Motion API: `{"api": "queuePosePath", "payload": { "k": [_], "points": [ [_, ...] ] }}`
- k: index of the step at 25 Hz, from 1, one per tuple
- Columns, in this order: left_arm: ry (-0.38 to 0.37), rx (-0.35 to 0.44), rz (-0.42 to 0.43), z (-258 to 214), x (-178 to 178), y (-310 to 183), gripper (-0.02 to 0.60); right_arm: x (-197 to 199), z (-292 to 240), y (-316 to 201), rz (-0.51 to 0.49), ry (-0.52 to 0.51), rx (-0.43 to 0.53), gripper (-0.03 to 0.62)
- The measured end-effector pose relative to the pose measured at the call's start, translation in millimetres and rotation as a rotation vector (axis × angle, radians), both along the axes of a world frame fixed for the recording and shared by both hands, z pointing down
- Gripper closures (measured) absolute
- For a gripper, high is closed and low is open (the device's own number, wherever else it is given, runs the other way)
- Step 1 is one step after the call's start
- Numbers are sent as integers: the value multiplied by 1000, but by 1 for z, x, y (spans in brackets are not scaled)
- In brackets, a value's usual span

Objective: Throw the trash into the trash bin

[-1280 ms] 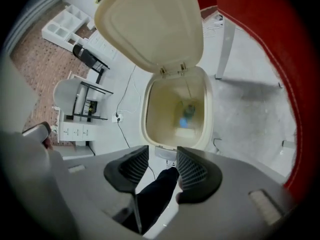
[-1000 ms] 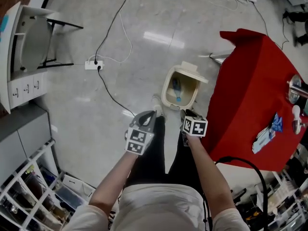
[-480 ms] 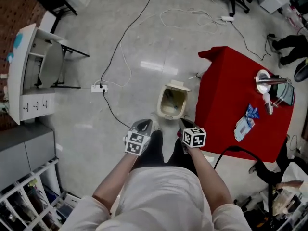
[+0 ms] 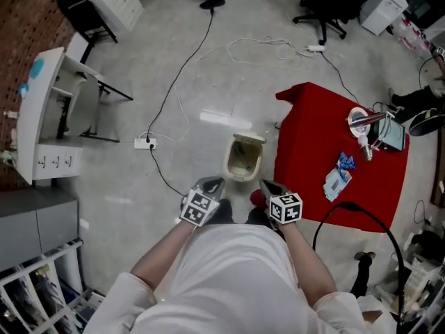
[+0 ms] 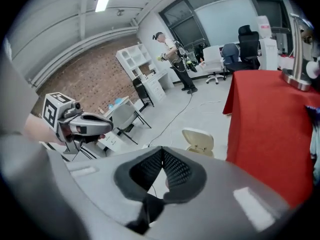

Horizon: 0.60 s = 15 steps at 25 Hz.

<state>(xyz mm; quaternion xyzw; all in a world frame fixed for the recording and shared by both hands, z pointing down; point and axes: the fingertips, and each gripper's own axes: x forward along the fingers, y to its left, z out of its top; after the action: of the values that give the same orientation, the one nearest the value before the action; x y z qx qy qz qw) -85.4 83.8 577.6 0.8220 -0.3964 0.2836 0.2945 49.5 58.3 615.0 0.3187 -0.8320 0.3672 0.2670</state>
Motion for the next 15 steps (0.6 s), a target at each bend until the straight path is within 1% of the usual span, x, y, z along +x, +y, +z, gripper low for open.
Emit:
{"api": "queuePosePath", "payload": {
  "k": [2,6,10,13,15],
  "points": [
    [10,13,22,-11,8,1,577,2,-15,1,-18,1,29,594],
    [36,27,25,-25,16,-1,577,5,-31,2,-22,4,62,594],
    [50,32,1,-28,20,-6,577,8,-35,-1,5,-2,66,594],
    [54,44,-33,-26,16,-10,577,8,-37,-1,6,-1,69,594],
    [64,34,-47,-25,14,-11,577,8,-38,-2,5,1,72,594]
  ]
}}
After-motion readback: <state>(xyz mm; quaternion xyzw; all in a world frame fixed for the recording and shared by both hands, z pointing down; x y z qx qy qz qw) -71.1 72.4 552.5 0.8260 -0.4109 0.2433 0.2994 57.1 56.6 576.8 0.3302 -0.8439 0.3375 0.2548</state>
